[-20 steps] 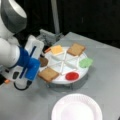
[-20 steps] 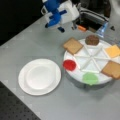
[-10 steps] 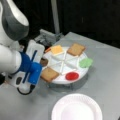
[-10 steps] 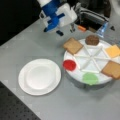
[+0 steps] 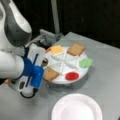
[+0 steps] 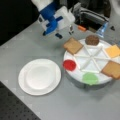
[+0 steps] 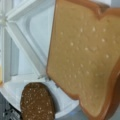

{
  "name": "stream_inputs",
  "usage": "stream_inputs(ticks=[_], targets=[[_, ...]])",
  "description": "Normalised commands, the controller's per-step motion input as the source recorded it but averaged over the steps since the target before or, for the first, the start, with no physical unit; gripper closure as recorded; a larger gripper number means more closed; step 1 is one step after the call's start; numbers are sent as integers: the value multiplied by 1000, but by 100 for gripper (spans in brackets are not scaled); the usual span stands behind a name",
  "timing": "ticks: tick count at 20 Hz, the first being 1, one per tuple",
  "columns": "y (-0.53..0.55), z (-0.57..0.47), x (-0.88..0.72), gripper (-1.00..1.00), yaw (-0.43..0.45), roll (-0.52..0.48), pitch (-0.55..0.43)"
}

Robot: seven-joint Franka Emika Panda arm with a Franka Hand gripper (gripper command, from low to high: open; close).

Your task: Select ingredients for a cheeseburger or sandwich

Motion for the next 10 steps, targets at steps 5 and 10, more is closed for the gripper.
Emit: stream_inputs(ticks=[5, 10], targets=[[-330, -95, 274, -100, 131, 375, 78], [-310, -153, 241, -100, 114, 389, 89]])
